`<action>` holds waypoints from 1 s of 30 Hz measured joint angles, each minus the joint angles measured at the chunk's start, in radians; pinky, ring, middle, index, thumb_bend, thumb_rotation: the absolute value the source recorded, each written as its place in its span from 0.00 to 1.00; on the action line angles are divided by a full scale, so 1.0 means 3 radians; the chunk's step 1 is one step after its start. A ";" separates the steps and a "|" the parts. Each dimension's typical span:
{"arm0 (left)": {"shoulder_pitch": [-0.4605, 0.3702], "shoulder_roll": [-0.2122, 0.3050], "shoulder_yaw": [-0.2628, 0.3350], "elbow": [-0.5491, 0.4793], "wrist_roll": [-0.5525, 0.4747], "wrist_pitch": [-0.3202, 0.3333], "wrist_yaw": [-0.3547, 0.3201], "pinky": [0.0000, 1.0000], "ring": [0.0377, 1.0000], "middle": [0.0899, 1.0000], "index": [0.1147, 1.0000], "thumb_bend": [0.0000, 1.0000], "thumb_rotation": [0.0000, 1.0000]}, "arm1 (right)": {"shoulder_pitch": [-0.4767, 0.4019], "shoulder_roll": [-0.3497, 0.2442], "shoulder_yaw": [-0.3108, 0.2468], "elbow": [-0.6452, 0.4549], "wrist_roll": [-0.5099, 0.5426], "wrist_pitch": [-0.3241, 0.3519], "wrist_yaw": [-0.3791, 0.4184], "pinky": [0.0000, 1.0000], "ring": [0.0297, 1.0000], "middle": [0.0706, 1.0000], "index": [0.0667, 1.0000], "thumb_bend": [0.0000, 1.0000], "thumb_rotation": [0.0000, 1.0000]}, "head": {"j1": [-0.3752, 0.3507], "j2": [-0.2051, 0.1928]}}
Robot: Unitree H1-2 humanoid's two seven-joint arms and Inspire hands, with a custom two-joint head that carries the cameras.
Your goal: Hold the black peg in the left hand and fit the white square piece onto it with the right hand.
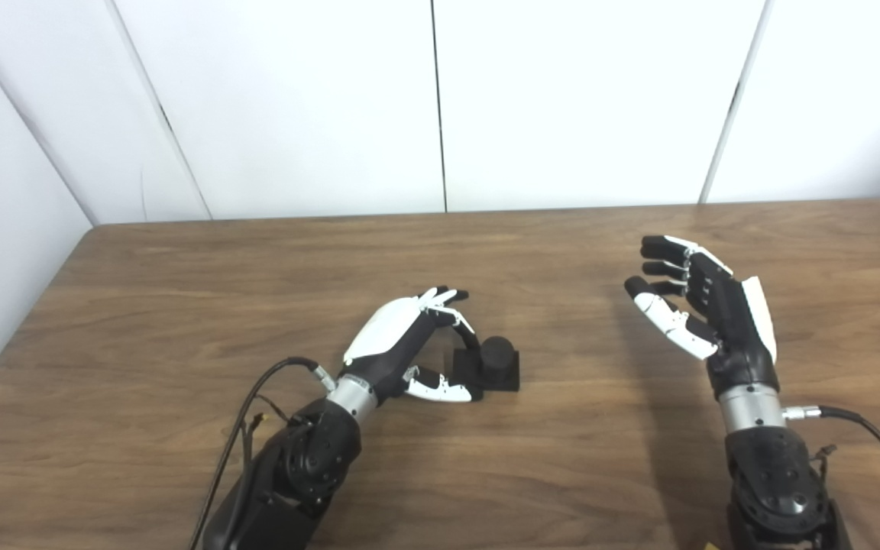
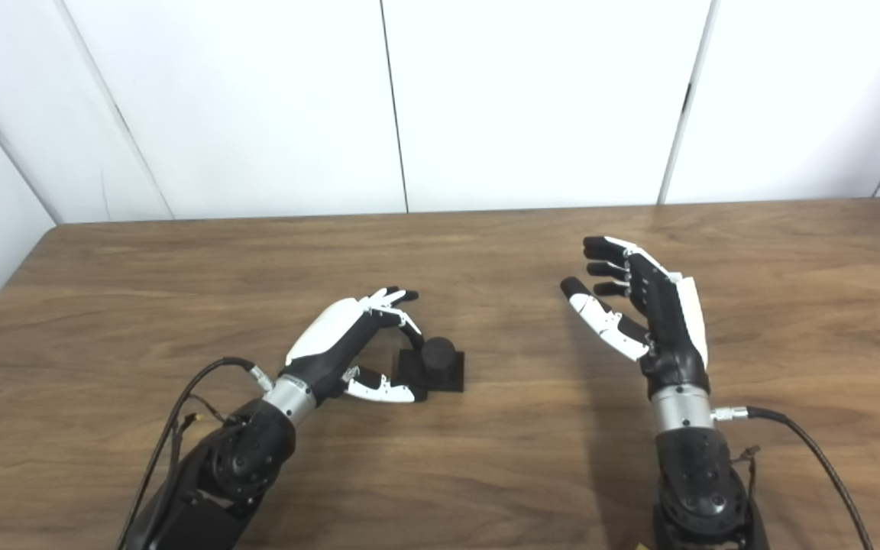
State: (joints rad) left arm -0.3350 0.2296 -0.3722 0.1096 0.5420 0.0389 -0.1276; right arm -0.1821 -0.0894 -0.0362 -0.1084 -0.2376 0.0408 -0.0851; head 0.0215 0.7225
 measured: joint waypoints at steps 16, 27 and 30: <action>-0.0002 0.0000 0.0007 0.0018 0.0143 0.0092 -0.0014 1.00 1.00 0.96 0.64 0.82 0.31 | 0.0001 0.0004 -0.0002 -0.0008 0.0023 0.0000 0.0000 0.64 0.71 0.73 0.70 0.53 0.42 | 0.0010 0.0015; -0.0001 -0.0001 0.0010 0.0074 0.0195 0.0103 -0.0017 1.00 1.00 0.95 0.62 0.83 0.29 | -0.0007 -0.0017 -0.0026 -0.0023 0.0012 0.0032 0.0001 0.66 0.71 0.73 0.71 0.54 0.46 | -0.0041 0.0015; -0.0001 -0.0013 0.0019 0.0077 0.0192 0.0103 -0.0014 1.00 1.00 0.95 0.58 0.82 0.28 | -0.0059 -0.0086 -0.0055 -0.0052 0.0006 0.0078 0.0011 0.64 0.69 0.73 0.72 0.54 0.43 | -0.0046 0.0015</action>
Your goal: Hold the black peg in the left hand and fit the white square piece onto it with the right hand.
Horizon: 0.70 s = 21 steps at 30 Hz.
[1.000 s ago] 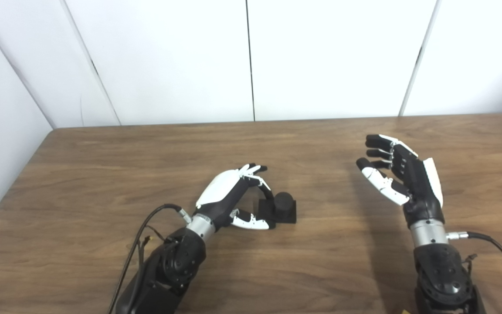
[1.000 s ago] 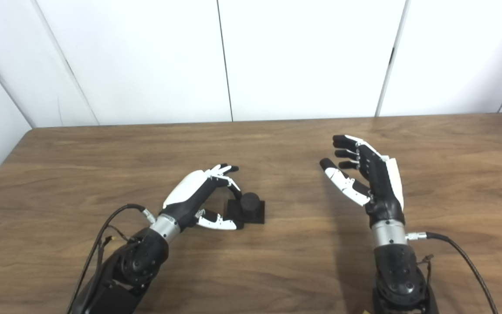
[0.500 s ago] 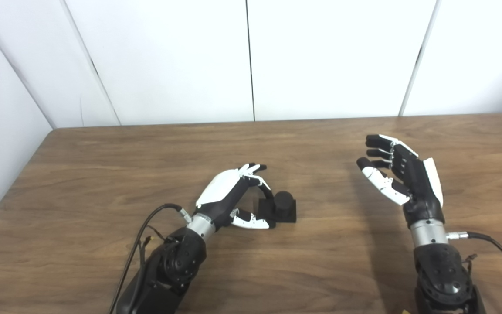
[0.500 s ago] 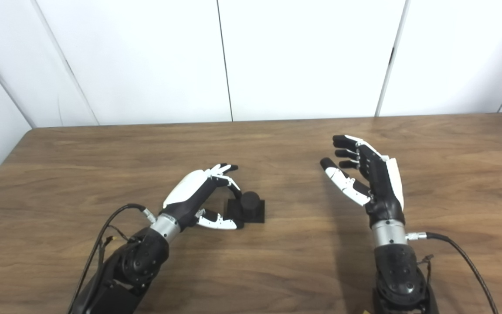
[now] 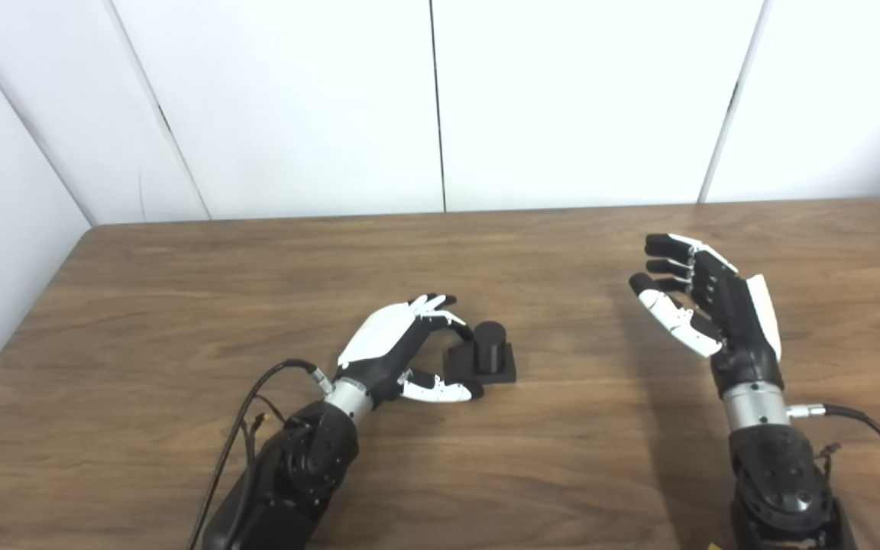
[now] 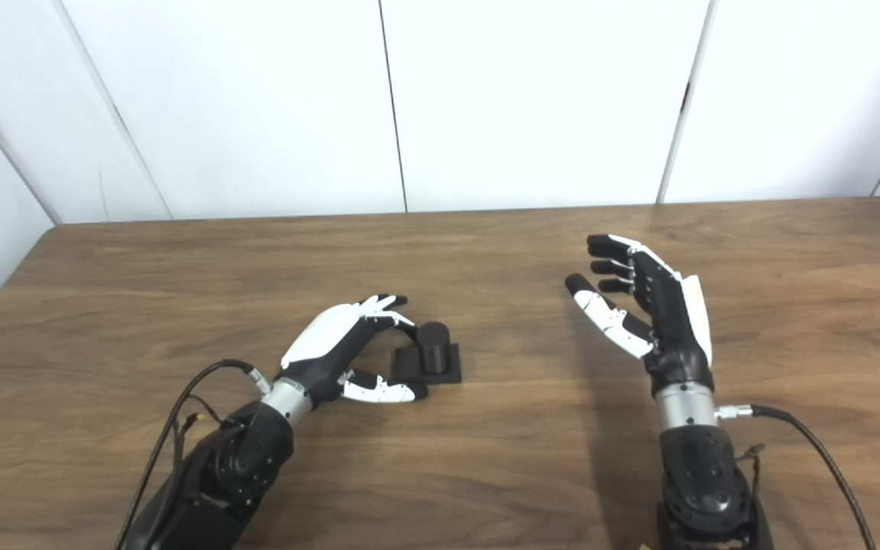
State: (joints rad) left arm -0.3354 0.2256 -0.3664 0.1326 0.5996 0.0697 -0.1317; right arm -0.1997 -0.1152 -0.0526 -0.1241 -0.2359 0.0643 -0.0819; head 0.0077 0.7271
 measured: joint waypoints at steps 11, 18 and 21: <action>-0.0001 -0.0057 0.0070 0.0088 -0.0061 -0.0073 0.0067 1.00 1.00 0.92 0.43 0.53 0.09 | -0.0417 -0.0439 -0.0245 -0.0085 0.0122 0.0147 0.0081 0.61 0.69 0.74 0.72 0.53 0.43 | -0.0097 -0.0025; -0.0019 -0.0089 0.0082 0.0104 -0.0082 -0.0179 0.0124 1.00 1.00 0.92 0.43 0.52 0.08 | -0.0724 -0.0939 -0.0155 0.0013 -0.0161 0.0177 0.0255 0.57 0.69 0.74 0.70 0.55 0.32 | -0.0260 -0.0056; -0.0017 -0.0088 0.0084 0.0104 -0.0090 -0.0185 0.0122 1.00 1.00 0.92 0.43 0.52 0.08 | -0.0867 -0.1222 -0.0122 0.0115 -0.0238 0.0160 0.0359 0.55 0.67 0.72 0.69 0.56 0.30 | -0.0368 -0.0087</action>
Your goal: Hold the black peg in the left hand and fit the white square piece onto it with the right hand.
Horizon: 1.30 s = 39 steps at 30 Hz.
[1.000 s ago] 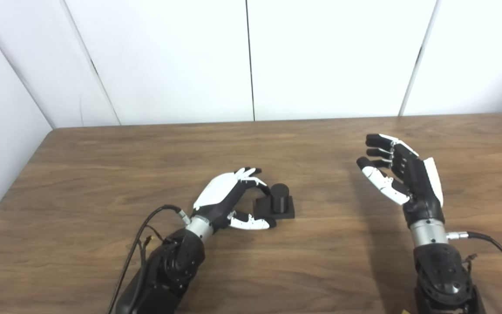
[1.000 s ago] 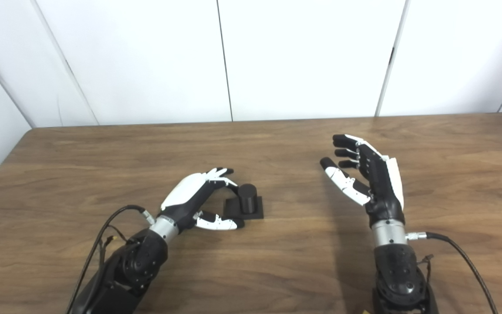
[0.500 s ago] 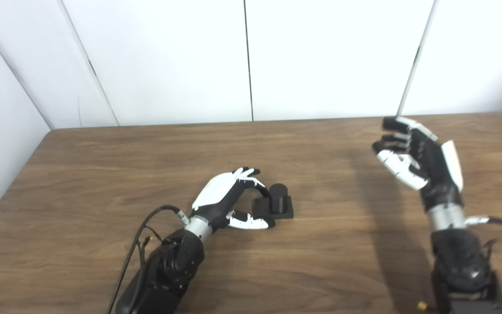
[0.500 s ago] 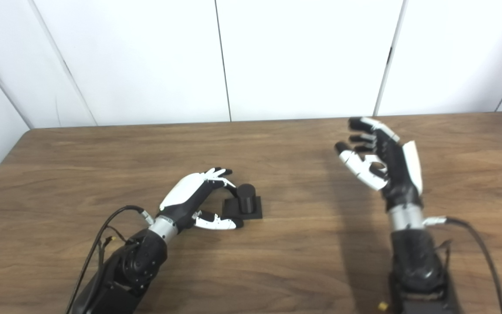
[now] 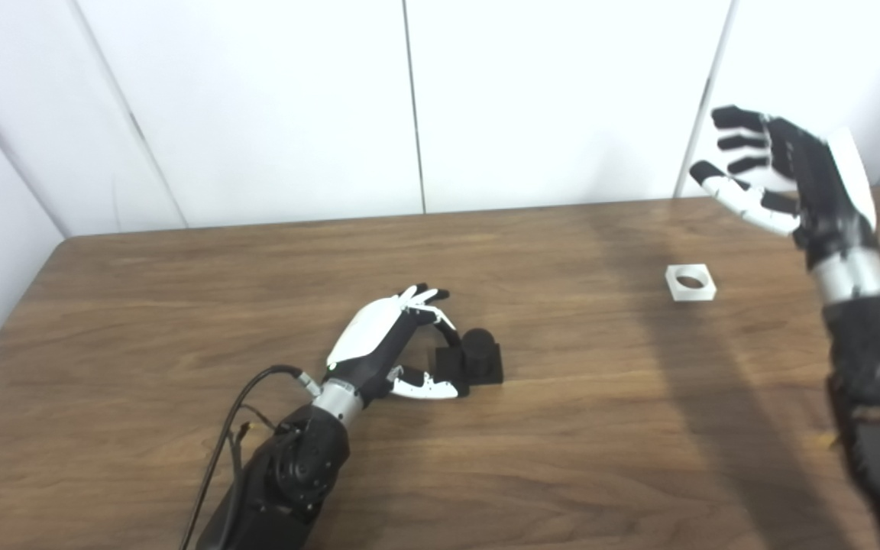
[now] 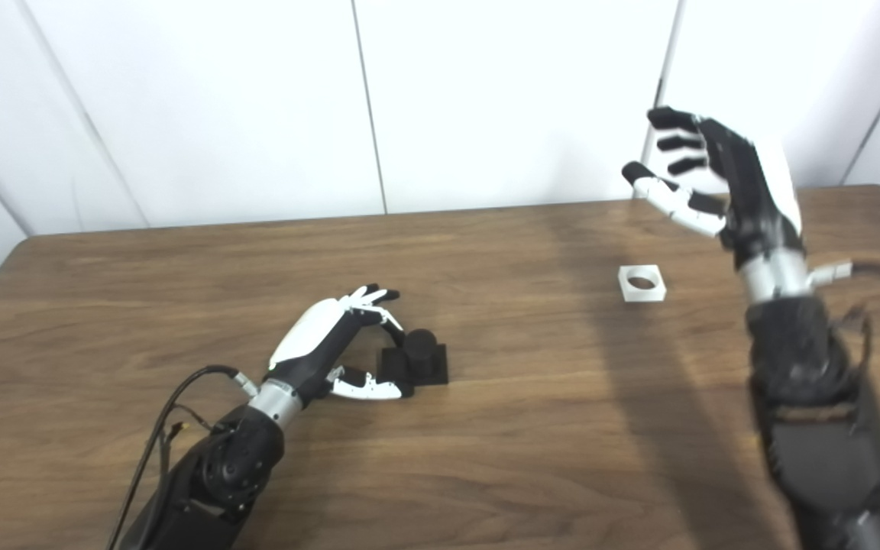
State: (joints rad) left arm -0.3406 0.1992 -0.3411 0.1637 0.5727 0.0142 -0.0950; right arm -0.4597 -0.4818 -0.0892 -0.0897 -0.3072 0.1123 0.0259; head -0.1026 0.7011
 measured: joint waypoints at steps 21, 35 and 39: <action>0.0013 0.0070 0.0032 0.0046 -0.0082 -0.0114 -0.0006 1.00 1.00 0.92 0.43 0.52 0.08 | -0.0629 -0.1496 0.0992 0.0081 -0.0685 -0.0263 0.1950 0.74 0.85 0.85 0.74 0.82 0.36 | -0.0333 -0.0118; 0.0009 0.0067 0.0032 0.0083 -0.0089 -0.0174 0.0025 0.99 1.00 0.92 0.43 0.52 0.08 | -0.0608 -0.1275 0.1086 0.0395 -0.0891 -0.0297 0.2036 0.78 0.89 0.89 0.79 0.79 0.45 | -0.0266 -0.0138; 0.0009 0.0068 0.0033 0.0086 -0.0089 -0.0189 0.0026 0.99 1.00 0.92 0.43 0.52 0.08 | -0.0604 -0.1149 0.1113 0.0491 -0.0945 -0.0301 0.2020 0.78 0.90 0.89 0.79 0.78 0.44 | -0.0256 -0.0138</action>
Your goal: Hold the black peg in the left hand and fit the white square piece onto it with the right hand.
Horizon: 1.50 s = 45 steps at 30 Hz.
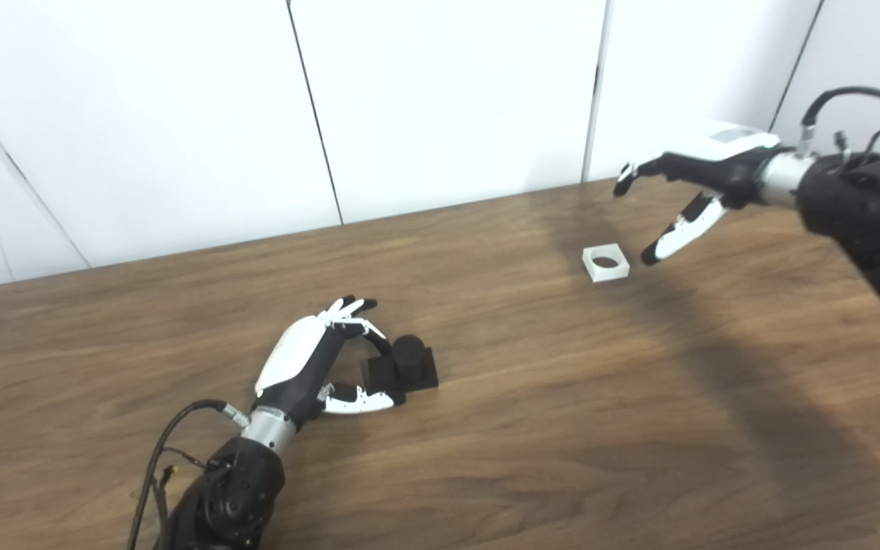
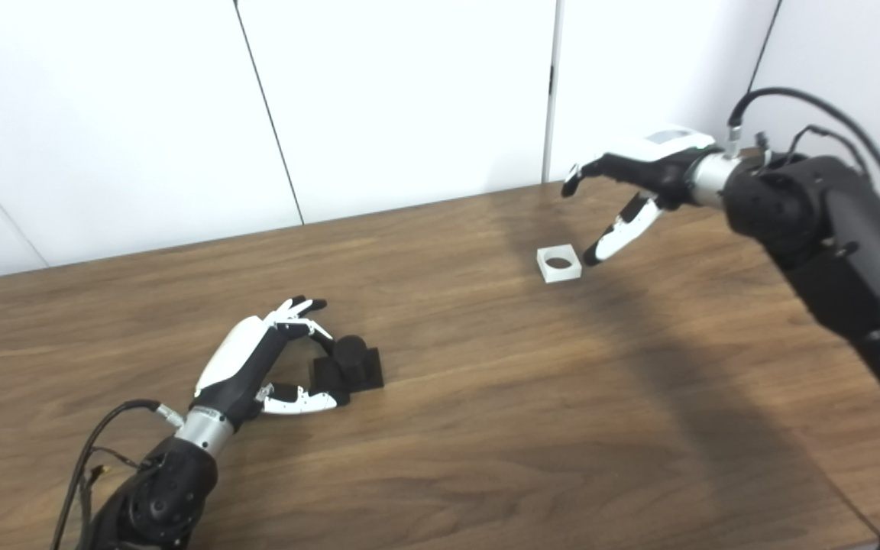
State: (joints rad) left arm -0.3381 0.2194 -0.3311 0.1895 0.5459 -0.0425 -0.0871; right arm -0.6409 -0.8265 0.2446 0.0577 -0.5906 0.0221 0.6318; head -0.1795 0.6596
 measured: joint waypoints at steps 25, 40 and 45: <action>0.0016 0.0000 0.0011 -0.0015 -0.0006 0.0007 -0.0004 1.00 1.00 0.93 0.43 0.52 0.08 | -0.0030 0.0373 0.0095 0.0916 -0.0164 -0.0106 -0.0308 0.79 0.90 0.89 0.81 0.80 0.45 | 0.0113 0.0005; 0.0043 0.0004 0.0012 -0.0084 -0.0006 0.0092 -0.0029 1.00 1.00 0.93 0.43 0.52 0.08 | -0.0117 0.0461 0.0192 0.1274 -0.0216 -0.0193 -0.0514 0.78 0.89 0.88 0.80 0.77 0.41 | 0.0159 0.0031; 0.0044 0.0005 0.0010 -0.0089 -0.0003 0.0098 -0.0028 1.00 1.00 0.93 0.43 0.52 0.08 | -0.0114 0.0509 0.0200 0.1322 -0.0223 -0.0237 -0.0607 0.79 0.89 0.88 0.78 0.75 0.38 | 0.0189 0.0046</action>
State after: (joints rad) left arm -0.3248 0.2210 -0.3280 0.1629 0.5451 -0.0132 -0.0955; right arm -0.6751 -0.6737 0.3046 0.4542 -0.6575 -0.0491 0.4496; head -0.1227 0.6734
